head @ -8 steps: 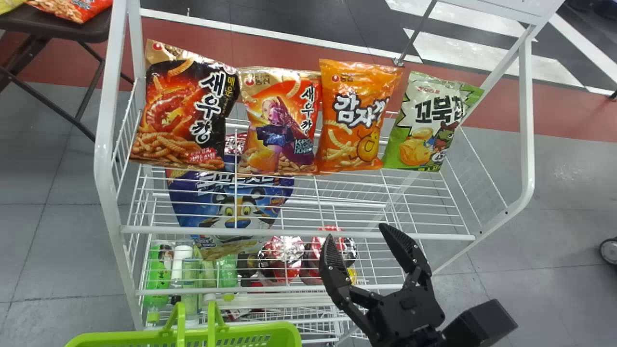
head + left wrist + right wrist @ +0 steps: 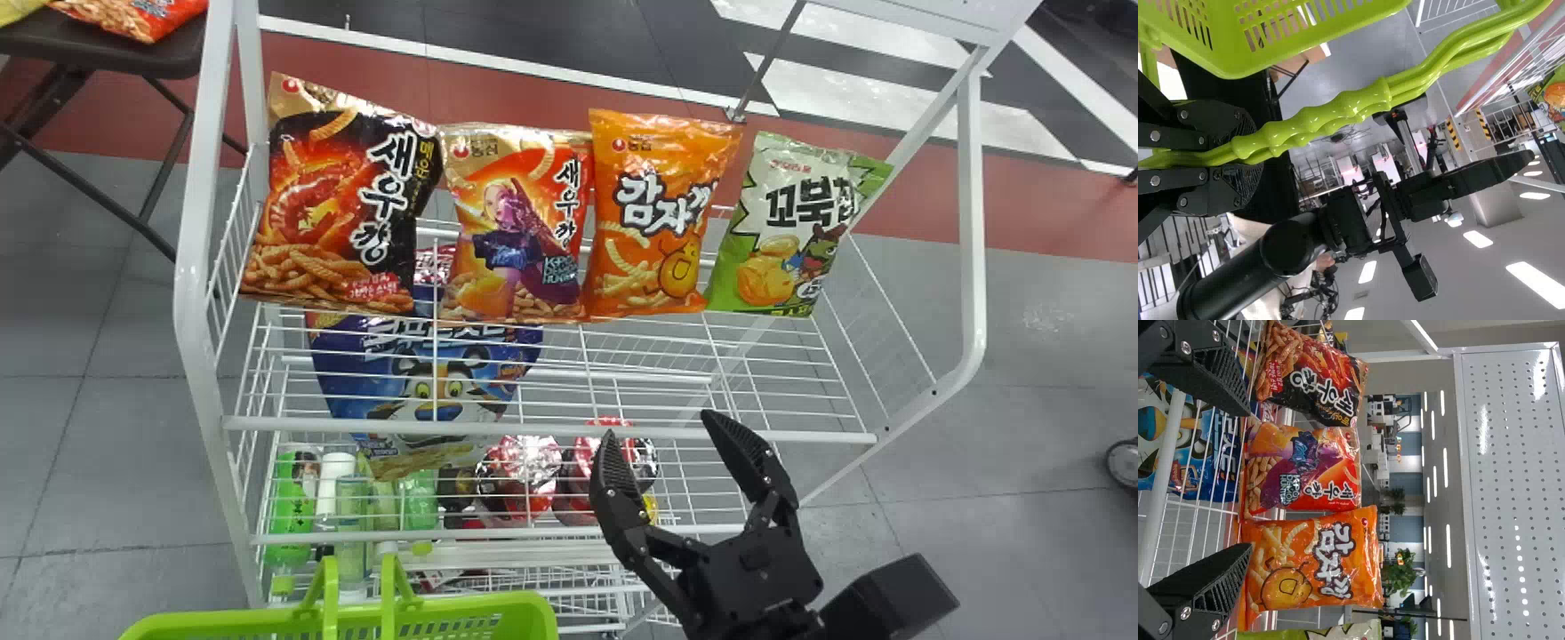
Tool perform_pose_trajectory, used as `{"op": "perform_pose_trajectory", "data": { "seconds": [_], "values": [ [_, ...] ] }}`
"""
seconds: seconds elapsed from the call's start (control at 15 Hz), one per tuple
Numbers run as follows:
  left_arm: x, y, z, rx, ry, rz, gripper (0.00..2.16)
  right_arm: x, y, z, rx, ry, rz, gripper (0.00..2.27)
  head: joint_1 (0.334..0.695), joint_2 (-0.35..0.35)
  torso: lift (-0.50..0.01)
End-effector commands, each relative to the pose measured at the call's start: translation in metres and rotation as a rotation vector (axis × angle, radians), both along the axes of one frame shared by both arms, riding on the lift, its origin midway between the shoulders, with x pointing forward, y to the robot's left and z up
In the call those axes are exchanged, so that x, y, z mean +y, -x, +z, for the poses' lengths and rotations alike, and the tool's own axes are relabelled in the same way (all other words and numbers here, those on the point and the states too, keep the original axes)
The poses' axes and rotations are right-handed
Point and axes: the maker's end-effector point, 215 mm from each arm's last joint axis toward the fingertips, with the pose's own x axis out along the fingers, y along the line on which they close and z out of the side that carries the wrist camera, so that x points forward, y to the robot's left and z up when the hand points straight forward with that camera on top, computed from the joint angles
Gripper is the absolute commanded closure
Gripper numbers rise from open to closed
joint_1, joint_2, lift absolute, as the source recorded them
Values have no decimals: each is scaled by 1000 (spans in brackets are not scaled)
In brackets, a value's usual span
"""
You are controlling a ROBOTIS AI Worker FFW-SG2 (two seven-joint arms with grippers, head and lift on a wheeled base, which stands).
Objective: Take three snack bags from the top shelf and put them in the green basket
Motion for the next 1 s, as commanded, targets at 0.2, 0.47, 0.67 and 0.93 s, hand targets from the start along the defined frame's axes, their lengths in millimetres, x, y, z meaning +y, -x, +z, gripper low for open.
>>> {"op": "perform_pose_trajectory", "data": {
  "seconds": [0.2,0.47,0.67,0.93],
  "values": [
    [-1,-1,1,-2,2,1,1932,0,0,2,-6,1,0,113,695,-350,-37],
    [-6,6,6,-2,14,-10,1932,-3,-8,13,-66,1,-5,113,695,-350,-37],
    [-13,10,6,-7,3,-23,1932,-6,-41,21,-124,-10,-12,113,695,-350,-37],
    [-11,1,4,-9,-12,-22,1932,3,-110,6,-65,-29,-2,113,695,-350,-37]
  ]
}}
